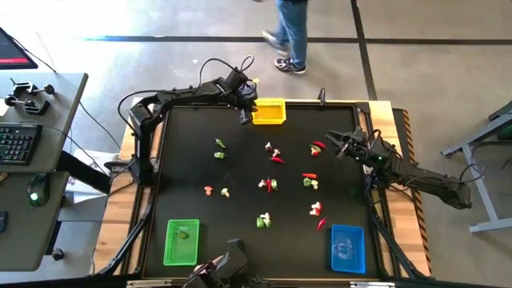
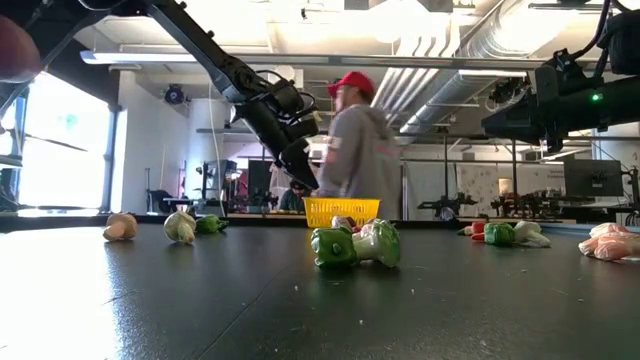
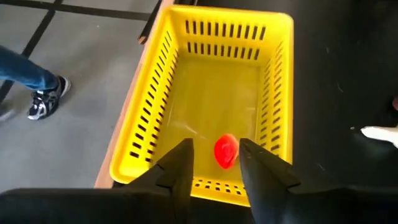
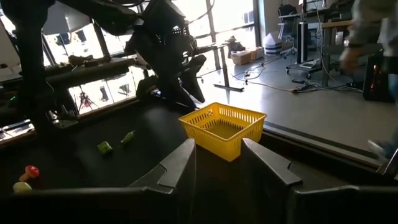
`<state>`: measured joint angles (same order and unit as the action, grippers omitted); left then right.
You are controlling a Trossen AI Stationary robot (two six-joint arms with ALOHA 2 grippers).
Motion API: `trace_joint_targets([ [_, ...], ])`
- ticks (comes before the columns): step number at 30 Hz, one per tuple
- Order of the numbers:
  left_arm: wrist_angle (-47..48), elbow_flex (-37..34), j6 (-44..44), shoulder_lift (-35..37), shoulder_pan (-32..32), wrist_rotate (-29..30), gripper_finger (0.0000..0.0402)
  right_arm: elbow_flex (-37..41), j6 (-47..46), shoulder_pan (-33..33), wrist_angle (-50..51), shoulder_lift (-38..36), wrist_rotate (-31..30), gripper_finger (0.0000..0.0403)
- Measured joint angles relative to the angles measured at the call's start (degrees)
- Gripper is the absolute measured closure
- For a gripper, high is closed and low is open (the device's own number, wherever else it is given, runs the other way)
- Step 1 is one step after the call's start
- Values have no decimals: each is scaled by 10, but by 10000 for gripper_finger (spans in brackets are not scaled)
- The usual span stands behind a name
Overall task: Sort produce into baskets
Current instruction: Put the top right red chili into the blue bin
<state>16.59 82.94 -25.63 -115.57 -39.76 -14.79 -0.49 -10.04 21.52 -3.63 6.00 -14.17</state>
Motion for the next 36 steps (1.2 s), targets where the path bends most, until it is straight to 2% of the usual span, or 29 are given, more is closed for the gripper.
trace_joint_targets([
  [3, -1, 0, 0, 0, 2, 0, 272, 0, 0, 0, 0, 0, 0, 284],
  [5, 0, 0, -1, 3, 4, -2, 282, 0, 0, 0, 0, 0, 1, 284],
  [11, -46, -11, 15, 31, 5, -111, 383, 0, 26, 0, -36, 0, 57, 293],
  [13, -81, -35, 35, 37, 7, -122, 393, 0, 46, 0, -46, 0, 63, 306],
  [21, -287, -184, 92, 106, 25, -57, 400, 0, 90, -1, -47, 0, 104, 396],
  [26, -384, -276, 128, 185, 42, -50, 401, 0, 81, -5, -48, 3, 116, 393],
  [32, -455, -382, 130, 271, 85, -25, 401, 0, 82, -24, -81, 20, 116, 400],
  [36, -516, -454, 151, 305, 110, -24, 401, 0, 84, -28, -100, 46, 92, 393],
])
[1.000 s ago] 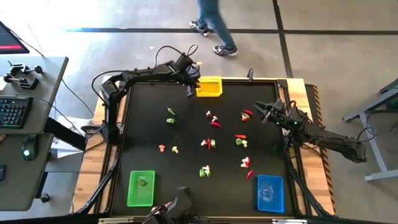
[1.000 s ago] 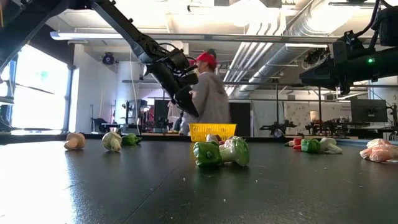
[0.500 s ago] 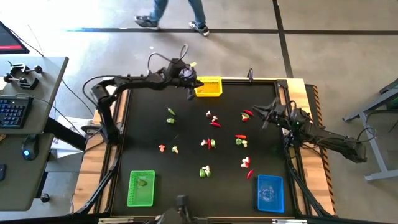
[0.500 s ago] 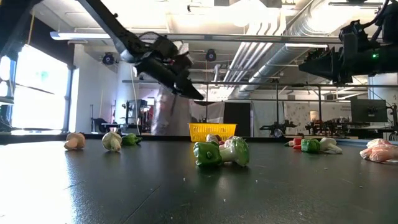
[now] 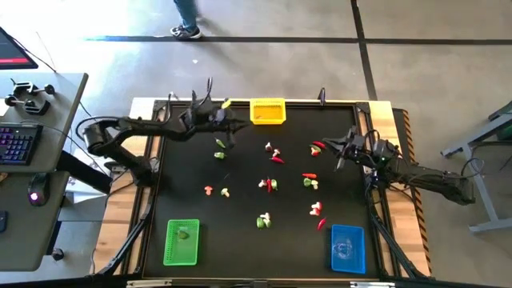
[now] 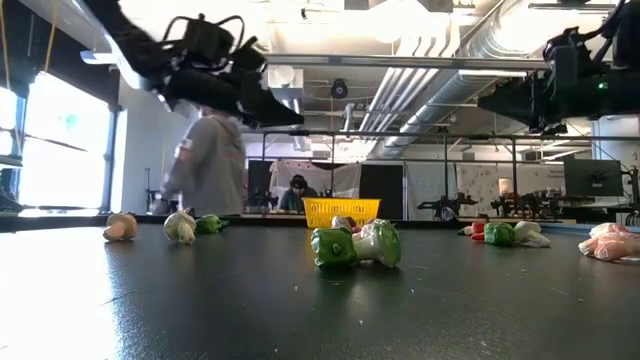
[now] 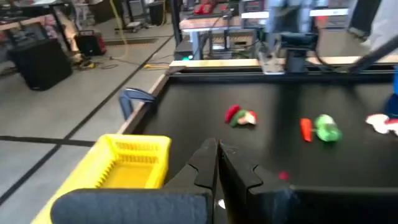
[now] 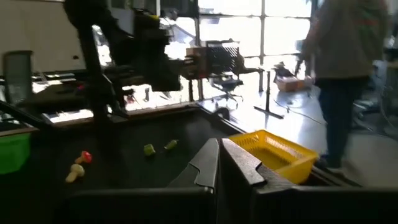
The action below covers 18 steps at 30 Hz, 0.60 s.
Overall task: Sort produce into baskets
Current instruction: Put the top right red chili into the blue bin
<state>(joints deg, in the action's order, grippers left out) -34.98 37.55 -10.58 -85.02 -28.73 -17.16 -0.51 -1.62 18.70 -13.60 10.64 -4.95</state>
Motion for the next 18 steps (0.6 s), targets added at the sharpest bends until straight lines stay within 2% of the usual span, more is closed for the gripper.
trace_joint_targets([
  [4, -83, -63, 8, 19, 18, 1, 401, -2, -31, 0, 3, 40, -41, 378],
  [8, -123, -98, 3, 22, 32, 0, 401, -20, -64, 0, 9, 94, -75, 345],
  [11, -134, -101, -12, 23, 37, -1, 401, -40, -88, 0, 9, 139, -97, 313],
  [18, -159, -89, -13, 23, 36, -1, 401, -84, -70, 10, 46, 238, -125, 246],
])
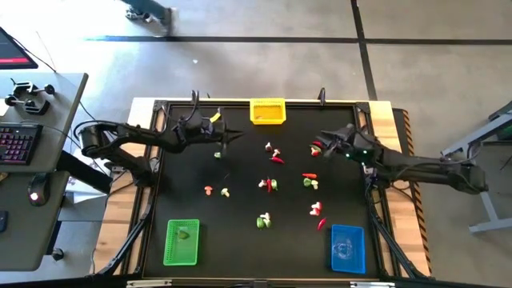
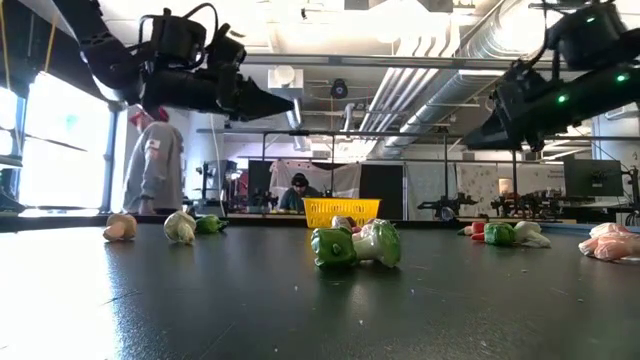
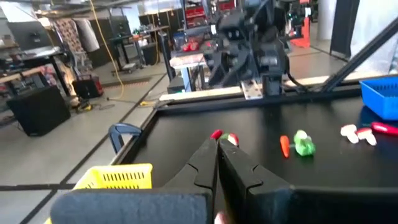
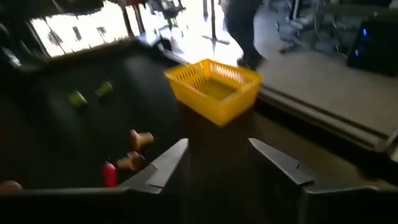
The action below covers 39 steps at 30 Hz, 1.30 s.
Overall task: Sort produce into baskets
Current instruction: Put the top right red chili into the blue bin
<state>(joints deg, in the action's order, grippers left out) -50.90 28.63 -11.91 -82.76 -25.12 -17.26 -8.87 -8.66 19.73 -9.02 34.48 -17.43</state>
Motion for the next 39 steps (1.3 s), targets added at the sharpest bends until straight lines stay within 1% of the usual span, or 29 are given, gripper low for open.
trace_joint_targets([
  [4, 0, 15, 8, 0, 0, 0, 401, -19, 1, 18, 43, 48, 6, 224],
  [9, -1, 28, 7, 0, 0, 0, 401, -45, -3, 37, 113, 97, 15, 222],
  [14, 4, 29, 7, -1, 0, 0, 401, -114, 2, 61, 225, 147, 25, 222],
  [17, 7, 29, 1, -9, 0, -1, 401, -156, 12, 84, 280, 188, 53, 222],
  [20, 4, 29, -8, -17, 0, -1, 401, -181, 34, 114, 296, 236, 109, 222],
  [22, 7, 29, -11, -22, 0, -1, 401, -197, 45, 133, 310, 272, 134, 222],
  [29, 35, 29, -23, -27, 0, -1, 401, -257, 94, 180, 364, 388, 145, 222],
  [34, 53, 29, -32, -27, 0, -1, 401, -292, 132, 202, 377, 450, 152, 223],
  [39, 67, 29, -32, -27, 0, -1, 401, -315, 152, 227, 388, 505, 182, 248],
])
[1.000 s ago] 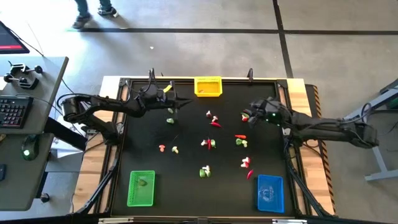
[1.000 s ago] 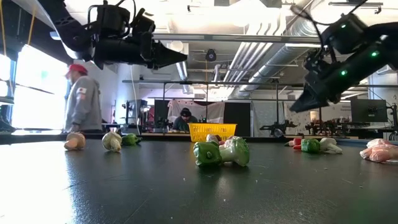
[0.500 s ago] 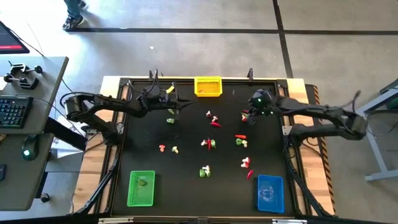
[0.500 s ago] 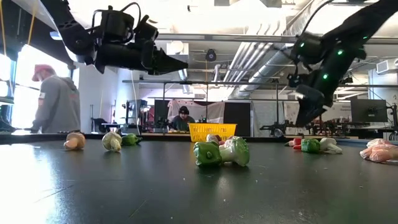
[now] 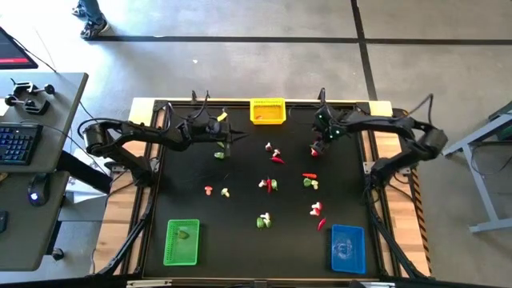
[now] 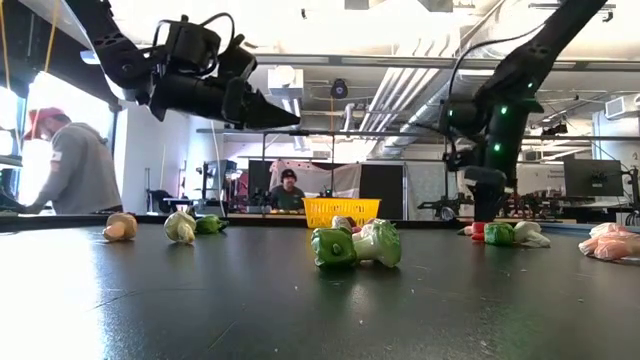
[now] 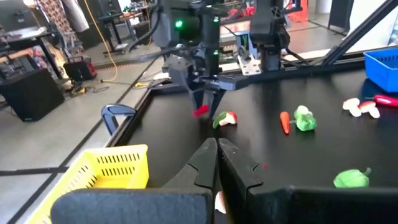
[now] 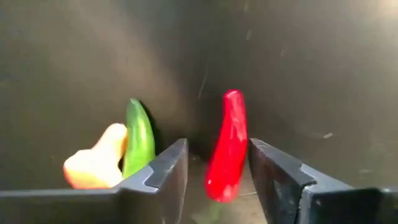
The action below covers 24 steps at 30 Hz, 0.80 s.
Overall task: Sort produce into baskets
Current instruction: Put the top right red chili into the blue bin
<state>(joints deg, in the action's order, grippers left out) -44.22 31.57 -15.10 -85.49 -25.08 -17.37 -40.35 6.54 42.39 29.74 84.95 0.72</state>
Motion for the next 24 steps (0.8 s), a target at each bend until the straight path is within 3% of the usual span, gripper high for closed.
trace_joint_targets([
  [7, 10, 0, 15, 0, 1, 0, 401, -27, 29, 18, 21, 44, 14, 296],
  [14, 11, 0, 31, 0, 9, 0, 401, -71, 30, 22, 67, 40, 8, 351],
  [18, 11, 0, 30, 0, 19, 0, 401, -110, 20, 10, 138, 22, -9, 374],
  [24, 11, 0, 30, 0, 38, 0, 401, -181, -61, -55, 308, -32, -11, 370],
])
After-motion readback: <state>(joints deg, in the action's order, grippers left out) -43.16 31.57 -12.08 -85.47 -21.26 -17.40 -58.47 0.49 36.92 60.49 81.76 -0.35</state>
